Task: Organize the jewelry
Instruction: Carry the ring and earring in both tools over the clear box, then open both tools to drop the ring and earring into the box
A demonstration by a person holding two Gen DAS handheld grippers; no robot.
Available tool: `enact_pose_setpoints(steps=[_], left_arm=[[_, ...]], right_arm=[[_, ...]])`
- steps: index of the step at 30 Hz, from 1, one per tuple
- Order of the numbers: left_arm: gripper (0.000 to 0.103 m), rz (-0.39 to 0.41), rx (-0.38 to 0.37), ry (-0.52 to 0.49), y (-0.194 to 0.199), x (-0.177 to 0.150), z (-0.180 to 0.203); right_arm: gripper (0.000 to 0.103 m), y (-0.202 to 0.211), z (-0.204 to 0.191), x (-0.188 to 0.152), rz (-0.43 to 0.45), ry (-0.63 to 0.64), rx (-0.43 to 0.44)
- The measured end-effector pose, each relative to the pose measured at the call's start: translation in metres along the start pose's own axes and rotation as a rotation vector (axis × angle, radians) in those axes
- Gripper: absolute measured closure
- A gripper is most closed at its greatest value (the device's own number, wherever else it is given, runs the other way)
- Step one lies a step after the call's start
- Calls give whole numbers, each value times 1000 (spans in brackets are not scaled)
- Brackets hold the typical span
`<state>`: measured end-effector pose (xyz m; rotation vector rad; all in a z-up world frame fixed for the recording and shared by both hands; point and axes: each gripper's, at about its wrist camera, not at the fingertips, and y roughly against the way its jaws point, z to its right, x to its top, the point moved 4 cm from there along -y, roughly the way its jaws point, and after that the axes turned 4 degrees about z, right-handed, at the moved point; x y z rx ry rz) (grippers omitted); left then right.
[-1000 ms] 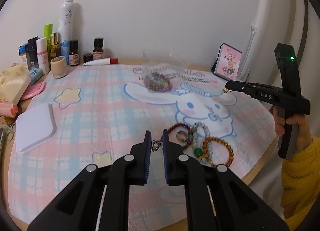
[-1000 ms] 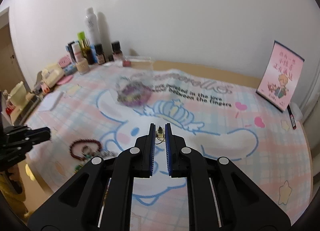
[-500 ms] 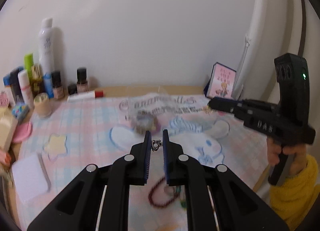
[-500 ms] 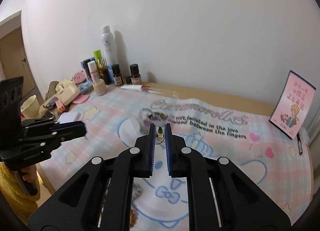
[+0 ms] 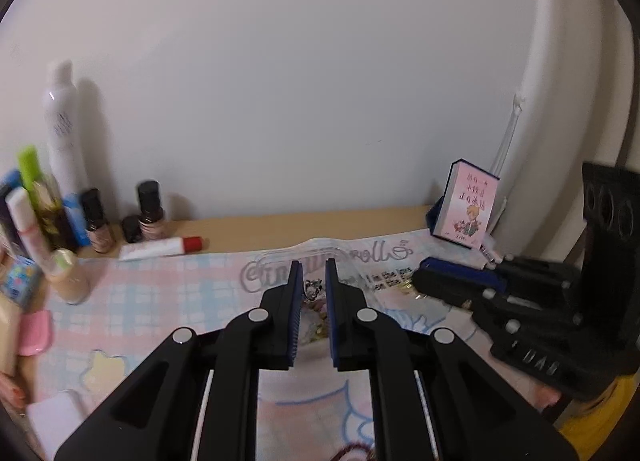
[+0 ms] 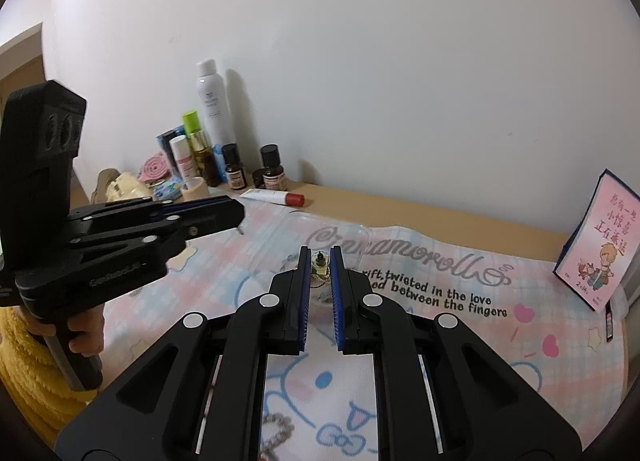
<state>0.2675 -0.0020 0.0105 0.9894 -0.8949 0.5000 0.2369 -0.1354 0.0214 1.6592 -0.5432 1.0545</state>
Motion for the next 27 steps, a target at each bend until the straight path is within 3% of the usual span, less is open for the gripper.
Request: enact_pose_setpoints(steps=[10,24,27], left_arm=[[92,-76,-14,63,-42,-11,-11],[92,-112,-1,13,-63,-21,-4],[81,-110,-19,19,-65,-22,-6]], right_arm=[[94,-41,0,-6,-62,-8,6],[93,-61,3,-18,-79,11,-35],[93,-59,3,-19,-73,16,-46]])
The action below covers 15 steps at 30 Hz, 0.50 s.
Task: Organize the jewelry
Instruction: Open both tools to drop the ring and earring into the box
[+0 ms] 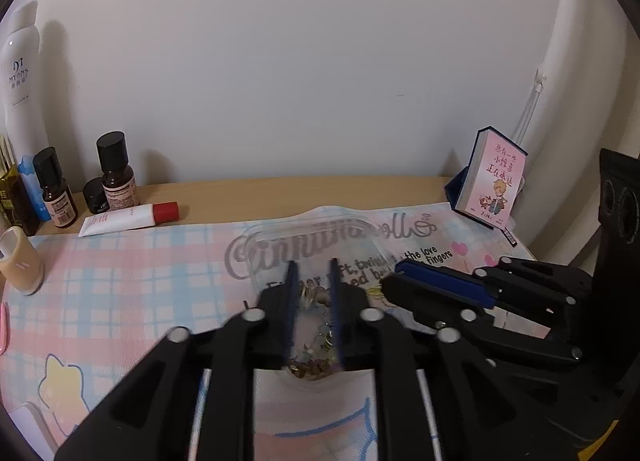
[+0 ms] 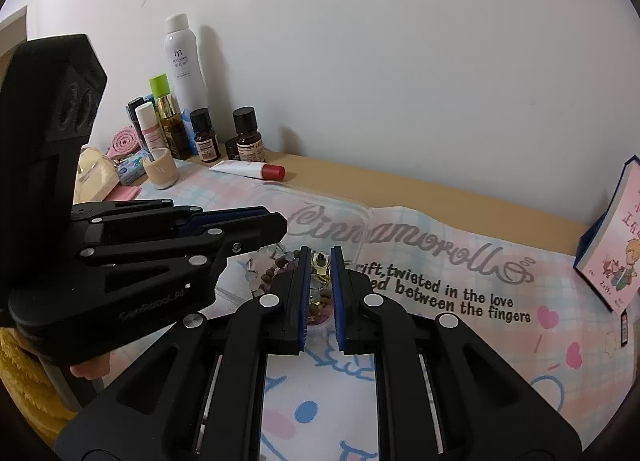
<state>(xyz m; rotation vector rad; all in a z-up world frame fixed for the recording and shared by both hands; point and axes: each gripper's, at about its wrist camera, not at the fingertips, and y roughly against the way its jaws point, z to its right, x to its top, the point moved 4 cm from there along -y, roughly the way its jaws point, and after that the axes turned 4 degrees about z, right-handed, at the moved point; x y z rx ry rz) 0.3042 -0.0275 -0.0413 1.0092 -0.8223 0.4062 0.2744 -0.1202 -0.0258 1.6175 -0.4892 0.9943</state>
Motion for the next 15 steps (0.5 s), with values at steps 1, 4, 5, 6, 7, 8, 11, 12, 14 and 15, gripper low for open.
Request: enact_pose_setpoints(steps=[1,4,5,6,7,8,11,12,14,15], left_arm=[[78,3,-14,4,1,0,1],[73,18,-6,5,4,1,1],[72,20,-3,5,4,1,1],[72,22,-4,9,5,1,0],[71,27,-7,20,6,1,-2],[71,25,-7,26,6,1,-2],[71,29,-5,28,8,1,-4],[71,31,-4,26,10,2,-4],[70,40,-2,23,13,3,-4],[70,43,0,21,15,3,-4]], right_arm=[[92,1,0,0,3,0,0],[90,4,3,0,10,-7,-7],[88,4,4,0,12,-9,-10],[86,5,4,0,13,-11,-11],[84,7,5,-1,14,-14,-11],[83,7,5,-1,14,-16,-11],[83,12,7,-4,16,-24,-10],[83,13,7,-4,15,-26,-3],[77,20,9,-6,21,-40,2],[75,24,10,-6,29,-43,3]])
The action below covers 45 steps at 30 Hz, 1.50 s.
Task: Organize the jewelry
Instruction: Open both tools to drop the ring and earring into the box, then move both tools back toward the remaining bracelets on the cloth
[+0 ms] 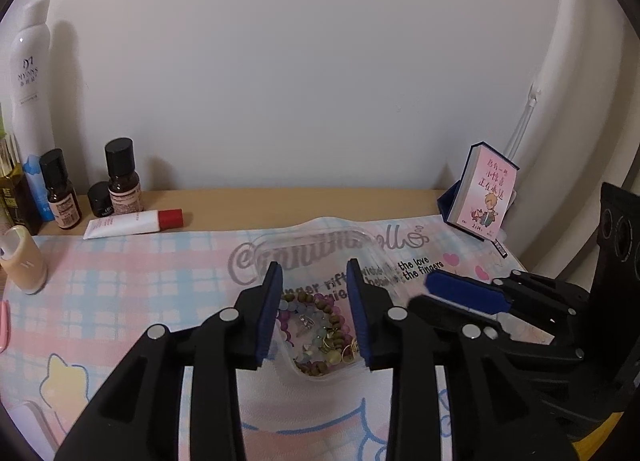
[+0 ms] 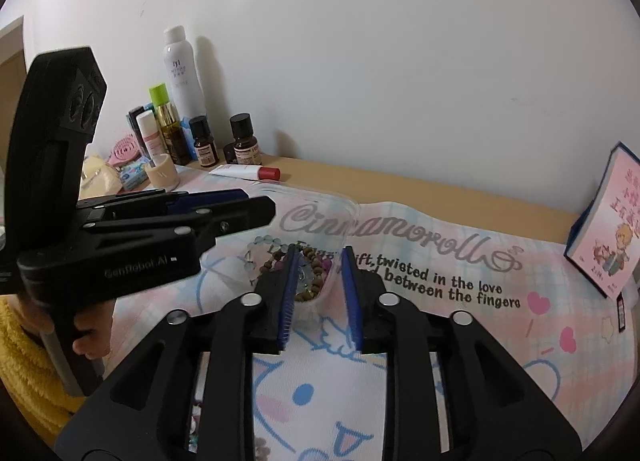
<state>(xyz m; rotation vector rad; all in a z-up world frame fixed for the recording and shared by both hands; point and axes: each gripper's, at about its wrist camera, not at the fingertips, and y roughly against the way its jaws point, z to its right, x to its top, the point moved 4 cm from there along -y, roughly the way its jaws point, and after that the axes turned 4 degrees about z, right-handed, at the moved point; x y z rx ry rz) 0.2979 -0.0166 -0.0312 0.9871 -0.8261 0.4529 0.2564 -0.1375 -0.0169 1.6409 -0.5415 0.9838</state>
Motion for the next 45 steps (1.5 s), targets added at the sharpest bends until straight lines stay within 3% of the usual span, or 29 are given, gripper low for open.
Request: enact_pose_setpoints(steps=[5,8,11,19,27,36,45], left_arm=[[69,21,24,-34,17,-1,3],[54,9,13,-41,27,-8,6],[49,7,8,-60,38,-19,11],[44,-5,37,-161,67,-51,22],[44,-32,36,-174,85,-80,19],[44,-121,10,-210,87,-117,20],[54,-164,35,-225,81,-138,16]], right_arm=[[72,30,8,-4,49,-30,-11],[55,48,9,-12,48,-65,34],[53,61,4,-23,47,-57,56],[54,84,-13,-59,-16,-28,113],[59,85,-20,-87,-70,-35,138],[64,80,-34,-114,-142,12,150],[67,75,-37,-127,-189,75,120]])
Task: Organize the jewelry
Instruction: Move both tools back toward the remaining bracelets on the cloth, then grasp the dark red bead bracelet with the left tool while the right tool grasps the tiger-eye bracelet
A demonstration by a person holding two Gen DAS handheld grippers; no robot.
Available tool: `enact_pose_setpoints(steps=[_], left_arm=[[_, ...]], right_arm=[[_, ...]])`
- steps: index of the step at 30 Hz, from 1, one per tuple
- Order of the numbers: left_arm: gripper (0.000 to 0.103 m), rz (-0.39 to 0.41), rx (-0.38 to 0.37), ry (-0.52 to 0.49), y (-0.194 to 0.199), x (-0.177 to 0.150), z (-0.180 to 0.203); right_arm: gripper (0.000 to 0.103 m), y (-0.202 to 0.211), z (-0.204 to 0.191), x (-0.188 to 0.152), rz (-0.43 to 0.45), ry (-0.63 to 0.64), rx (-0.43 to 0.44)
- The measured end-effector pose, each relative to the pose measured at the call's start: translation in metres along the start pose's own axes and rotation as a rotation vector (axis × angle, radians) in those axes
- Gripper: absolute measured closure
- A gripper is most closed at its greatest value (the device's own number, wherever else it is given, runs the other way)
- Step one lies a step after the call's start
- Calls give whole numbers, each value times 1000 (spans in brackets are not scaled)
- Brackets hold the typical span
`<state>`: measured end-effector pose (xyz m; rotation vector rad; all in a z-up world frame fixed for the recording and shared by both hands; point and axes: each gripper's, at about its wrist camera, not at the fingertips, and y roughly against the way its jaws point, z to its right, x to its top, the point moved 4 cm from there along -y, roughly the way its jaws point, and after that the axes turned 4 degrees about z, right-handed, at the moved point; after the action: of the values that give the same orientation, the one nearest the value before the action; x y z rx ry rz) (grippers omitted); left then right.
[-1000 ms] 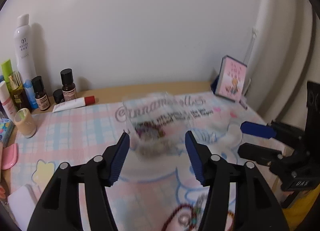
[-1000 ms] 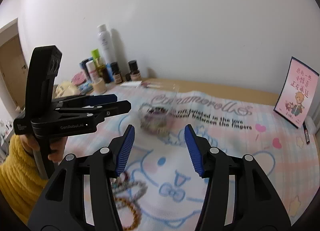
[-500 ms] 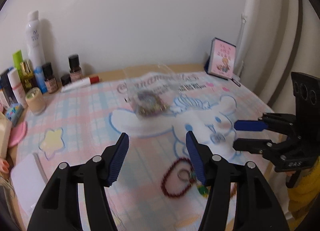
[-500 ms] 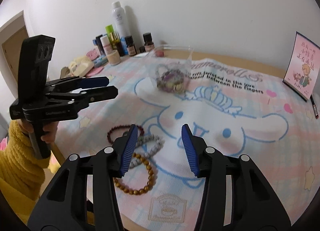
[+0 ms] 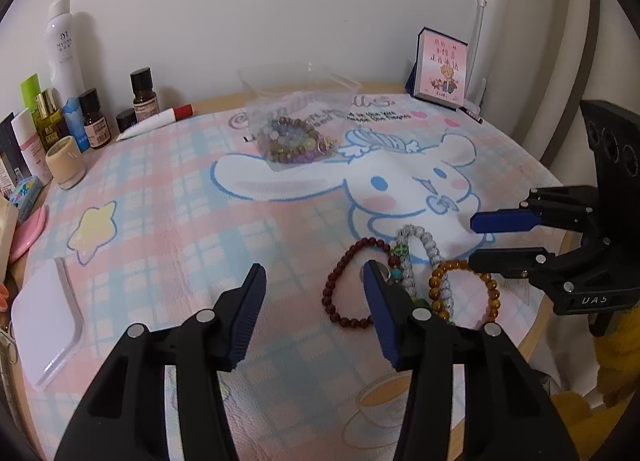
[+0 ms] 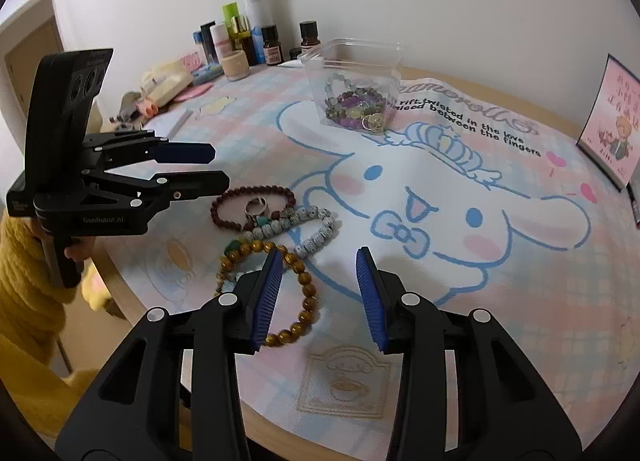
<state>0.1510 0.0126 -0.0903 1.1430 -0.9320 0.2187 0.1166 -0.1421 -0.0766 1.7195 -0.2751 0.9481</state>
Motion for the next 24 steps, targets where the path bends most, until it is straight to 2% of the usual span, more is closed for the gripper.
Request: enact_pose_setpoints(steps=[6,10,13,16,18,20,24], left_arm=[[69,-30,4,-23,-9,-5,6],[79,-21,52,-64,-11,-9,8],[86,-20,76,-71,-11,-9,7],[91,-17,99,-76,-11,-10,6],[93,-17,119,-88,-11,-10,7],[97,-11,137,-89,-11,-10,7],[97,-4,110,-65,-7,-8,5]], right_arm=[[74,-6,-5,-4,-25,55,-23],[74,-8,-9,-6,-25,97,-44],[81,-10,-11,-6,-24,134,-86],[86,-11,-13,-8,-20,177,-120],[94,-11,-14,-9,-13,198,-147],[95,-10,-11,-8,-9,189,-148],[96,-6,-7,-5,9,147,-117]])
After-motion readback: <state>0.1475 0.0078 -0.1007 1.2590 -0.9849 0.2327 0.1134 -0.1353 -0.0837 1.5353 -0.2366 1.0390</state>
